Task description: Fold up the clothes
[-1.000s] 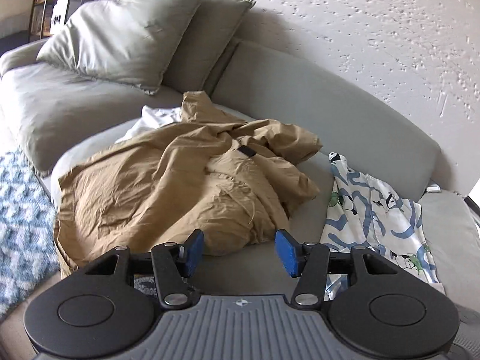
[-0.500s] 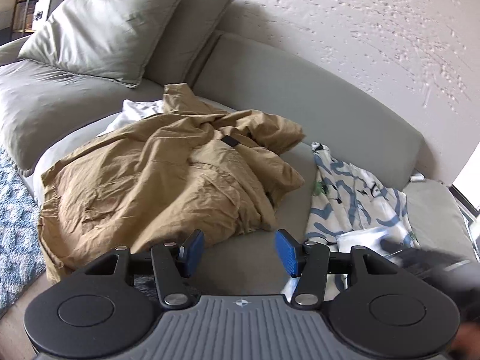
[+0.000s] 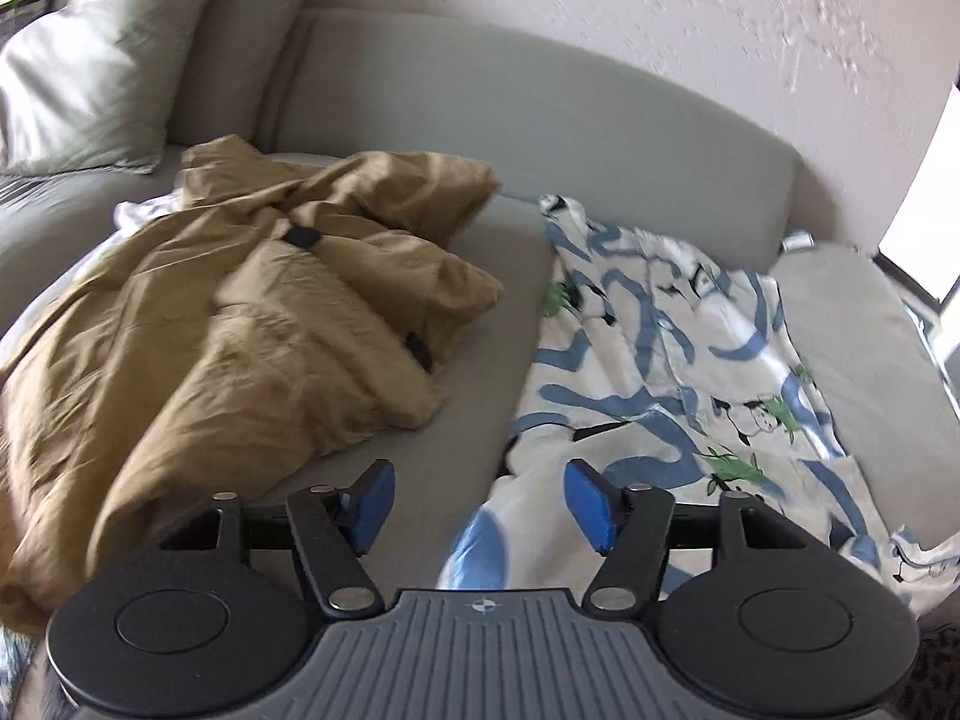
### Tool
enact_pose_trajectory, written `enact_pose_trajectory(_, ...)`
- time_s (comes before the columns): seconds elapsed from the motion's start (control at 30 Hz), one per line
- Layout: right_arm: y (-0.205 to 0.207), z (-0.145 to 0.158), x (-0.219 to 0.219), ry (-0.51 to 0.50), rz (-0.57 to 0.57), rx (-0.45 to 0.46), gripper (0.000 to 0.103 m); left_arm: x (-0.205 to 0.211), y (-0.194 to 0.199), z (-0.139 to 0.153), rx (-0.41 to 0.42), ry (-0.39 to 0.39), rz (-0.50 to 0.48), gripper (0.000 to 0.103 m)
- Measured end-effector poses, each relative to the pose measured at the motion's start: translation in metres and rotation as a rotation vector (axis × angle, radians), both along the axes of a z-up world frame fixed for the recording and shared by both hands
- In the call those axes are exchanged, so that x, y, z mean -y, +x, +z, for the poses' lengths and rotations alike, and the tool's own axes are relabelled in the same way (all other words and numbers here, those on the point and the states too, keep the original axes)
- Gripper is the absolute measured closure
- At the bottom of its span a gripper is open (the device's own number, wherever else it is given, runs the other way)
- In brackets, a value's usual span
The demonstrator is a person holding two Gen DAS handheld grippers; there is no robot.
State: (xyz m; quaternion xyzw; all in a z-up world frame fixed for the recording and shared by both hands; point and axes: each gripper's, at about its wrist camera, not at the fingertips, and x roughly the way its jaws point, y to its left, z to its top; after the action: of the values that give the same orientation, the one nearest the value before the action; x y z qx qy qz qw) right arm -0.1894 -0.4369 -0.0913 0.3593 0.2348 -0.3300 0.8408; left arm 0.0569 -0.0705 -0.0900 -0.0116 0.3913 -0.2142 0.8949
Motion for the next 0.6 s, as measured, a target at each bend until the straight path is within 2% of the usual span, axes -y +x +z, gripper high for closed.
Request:
enact_pose_trajectory(0.13,-0.008,-0.016,0.010,0.057,0.008,0.019,0.100,0.040,0.032,-0.012,-0.025,0.113,-0.086,0.042)
enact_pose_trajectory(0.3,-0.005,-0.017,0.006,0.027,0.063,0.046,0.100,0.093,0.044,-0.027,-0.003,0.328,-0.225,0.046)
enact_pose_trajectory(0.4,-0.004,-0.015,0.002,-0.001,0.090,0.054,0.100,0.112,0.040,-0.038,0.016,0.426,-0.304,0.048)
enact_pose_trajectory(0.43,-0.002,-0.014,0.001,-0.008,0.098,0.055,0.100,0.118,0.037,-0.042,0.030,0.465,-0.329,0.055)
enact_pose_trajectory(0.5,0.003,-0.011,-0.002,-0.022,0.115,0.058,0.100,0.124,0.036,-0.051,0.050,0.539,-0.347,0.098)
enact_pose_trajectory(0.53,0.006,-0.010,-0.003,-0.029,0.123,0.059,0.100,0.122,0.039,-0.054,0.050,0.545,-0.334,0.101)
enact_pose_trajectory(0.6,0.011,-0.008,-0.006,-0.043,0.139,0.062,0.100,0.113,0.047,-0.052,0.051,0.504,-0.280,0.101)
